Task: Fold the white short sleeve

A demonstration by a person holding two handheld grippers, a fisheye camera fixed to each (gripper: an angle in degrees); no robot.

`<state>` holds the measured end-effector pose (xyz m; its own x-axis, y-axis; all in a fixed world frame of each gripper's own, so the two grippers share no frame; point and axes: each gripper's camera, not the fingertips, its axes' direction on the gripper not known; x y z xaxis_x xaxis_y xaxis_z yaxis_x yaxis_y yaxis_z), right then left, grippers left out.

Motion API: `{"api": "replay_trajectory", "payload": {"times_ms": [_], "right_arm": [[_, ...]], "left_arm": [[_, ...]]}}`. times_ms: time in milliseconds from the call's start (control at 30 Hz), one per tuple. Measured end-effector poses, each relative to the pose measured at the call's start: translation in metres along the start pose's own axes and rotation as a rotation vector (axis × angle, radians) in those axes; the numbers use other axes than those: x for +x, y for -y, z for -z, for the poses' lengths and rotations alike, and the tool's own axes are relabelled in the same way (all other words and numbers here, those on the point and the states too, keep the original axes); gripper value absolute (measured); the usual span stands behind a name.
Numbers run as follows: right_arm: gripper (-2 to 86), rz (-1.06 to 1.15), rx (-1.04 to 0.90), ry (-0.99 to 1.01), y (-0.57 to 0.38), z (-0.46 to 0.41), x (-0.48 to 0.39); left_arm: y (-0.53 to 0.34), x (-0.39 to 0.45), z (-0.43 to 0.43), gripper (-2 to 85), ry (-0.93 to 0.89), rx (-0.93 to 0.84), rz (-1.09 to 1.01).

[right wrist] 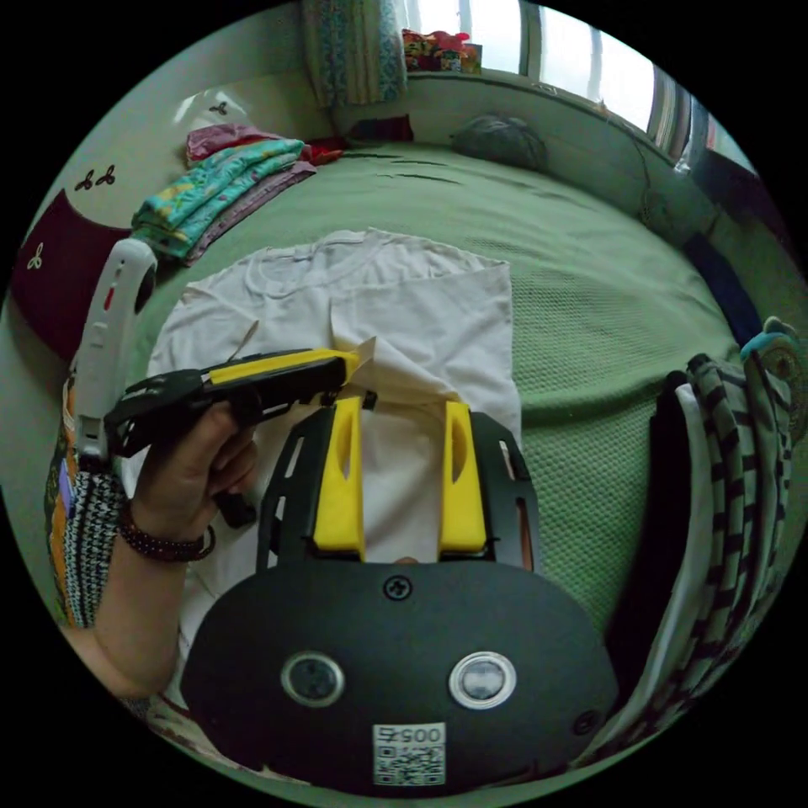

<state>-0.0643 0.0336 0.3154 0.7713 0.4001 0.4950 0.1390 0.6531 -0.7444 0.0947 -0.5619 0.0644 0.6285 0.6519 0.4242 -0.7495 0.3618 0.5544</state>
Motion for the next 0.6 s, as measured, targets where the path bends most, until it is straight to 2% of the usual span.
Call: {"api": "replay_trajectory", "payload": {"times_ms": [167,367,600], "right_arm": [[8.4,-0.058,-0.023,-0.079,0.005,-0.011,-0.005],[0.6,-0.053,0.033,-0.039,-0.014,0.012,-0.008],[-0.6,-0.022,0.020,0.007,-0.039,0.029,-0.019]], "left_arm": [[-0.003,-0.003,0.006,-0.7,0.004,-0.003,-0.002],[-0.008,-0.005,0.017,-0.7,0.011,-0.007,-0.006],[-0.019,-0.008,0.034,-0.7,0.010,-0.003,-0.006]]}}
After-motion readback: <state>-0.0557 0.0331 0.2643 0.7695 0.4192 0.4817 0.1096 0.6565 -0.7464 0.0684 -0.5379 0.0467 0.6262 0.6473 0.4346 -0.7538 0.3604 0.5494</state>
